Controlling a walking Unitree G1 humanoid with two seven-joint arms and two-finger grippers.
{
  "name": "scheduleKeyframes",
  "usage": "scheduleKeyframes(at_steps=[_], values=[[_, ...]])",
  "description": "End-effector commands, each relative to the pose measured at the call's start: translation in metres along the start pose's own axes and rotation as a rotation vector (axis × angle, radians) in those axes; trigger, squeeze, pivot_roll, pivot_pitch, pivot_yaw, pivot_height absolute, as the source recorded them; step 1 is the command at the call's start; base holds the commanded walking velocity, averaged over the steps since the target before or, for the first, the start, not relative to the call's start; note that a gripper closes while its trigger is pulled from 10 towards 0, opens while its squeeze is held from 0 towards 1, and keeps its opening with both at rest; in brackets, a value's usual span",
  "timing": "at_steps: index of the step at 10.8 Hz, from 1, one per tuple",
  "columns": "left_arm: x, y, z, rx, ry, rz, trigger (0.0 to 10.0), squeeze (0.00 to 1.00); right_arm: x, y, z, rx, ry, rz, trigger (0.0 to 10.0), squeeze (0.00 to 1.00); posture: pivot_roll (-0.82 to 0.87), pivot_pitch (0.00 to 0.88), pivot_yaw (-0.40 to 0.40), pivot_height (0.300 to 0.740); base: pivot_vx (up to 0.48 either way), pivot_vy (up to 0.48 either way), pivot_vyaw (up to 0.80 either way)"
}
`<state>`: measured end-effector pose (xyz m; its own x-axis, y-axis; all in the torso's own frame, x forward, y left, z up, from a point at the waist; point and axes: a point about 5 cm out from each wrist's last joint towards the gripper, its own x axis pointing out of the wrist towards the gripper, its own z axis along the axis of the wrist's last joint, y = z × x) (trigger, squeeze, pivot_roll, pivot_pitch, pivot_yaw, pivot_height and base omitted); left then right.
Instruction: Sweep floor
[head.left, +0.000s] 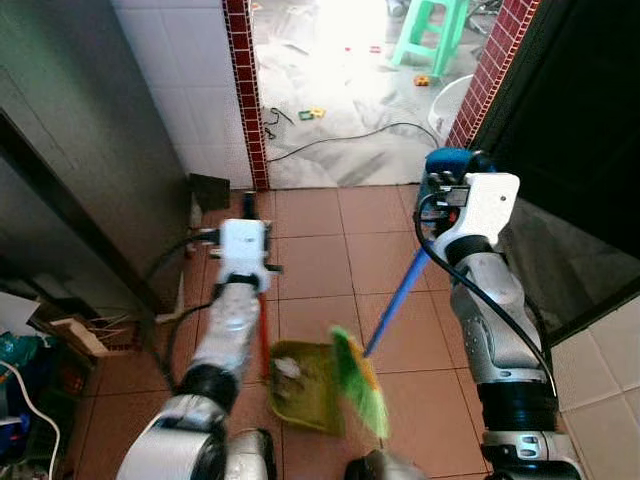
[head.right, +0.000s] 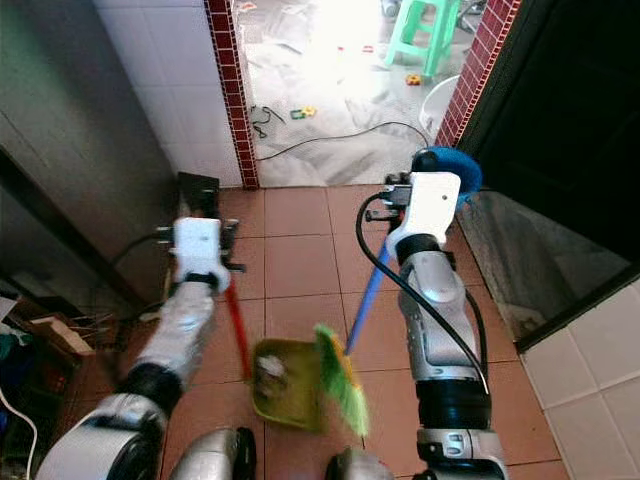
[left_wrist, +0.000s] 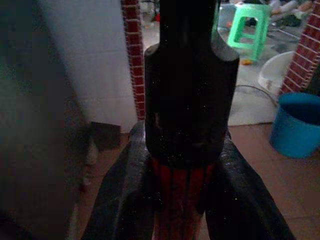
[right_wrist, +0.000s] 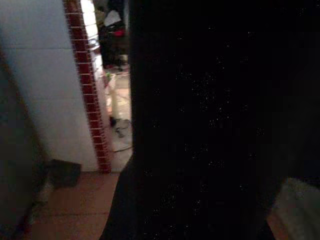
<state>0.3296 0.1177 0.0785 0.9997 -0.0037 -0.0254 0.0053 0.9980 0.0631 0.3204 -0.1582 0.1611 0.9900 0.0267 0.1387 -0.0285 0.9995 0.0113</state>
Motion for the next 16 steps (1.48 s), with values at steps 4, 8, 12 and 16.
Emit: scheduleKeyframes(at_steps=[4,8,12,16], values=[[-0.020,0.025,0.027,0.005,-0.088,0.015,10.0,0.00,-0.012,-0.008,-0.005,-0.063,-0.007,-0.102,10.0,0.00,-0.03,0.069,0.039,0.740,0.000,0.000,0.00],[-0.038,0.038,0.025,0.000,-0.010,0.015,10.0,0.00,-0.010,-0.008,-0.008,-0.085,0.003,-0.135,10.0,0.00,0.00,0.079,0.048,0.740,0.000,0.000,0.00],[-0.039,0.037,0.026,0.002,-0.008,0.011,10.0,0.00,-0.011,-0.009,-0.009,-0.087,0.013,-0.141,10.0,0.00,0.01,0.086,0.043,0.740,0.000,0.000,0.00],[-0.039,0.037,0.026,0.002,-0.008,0.011,10.0,0.00,-0.011,-0.009,-0.009,-0.087,0.013,-0.141,10.0,0.00,0.01,0.086,0.043,0.740,0.000,0.000,0.00]])
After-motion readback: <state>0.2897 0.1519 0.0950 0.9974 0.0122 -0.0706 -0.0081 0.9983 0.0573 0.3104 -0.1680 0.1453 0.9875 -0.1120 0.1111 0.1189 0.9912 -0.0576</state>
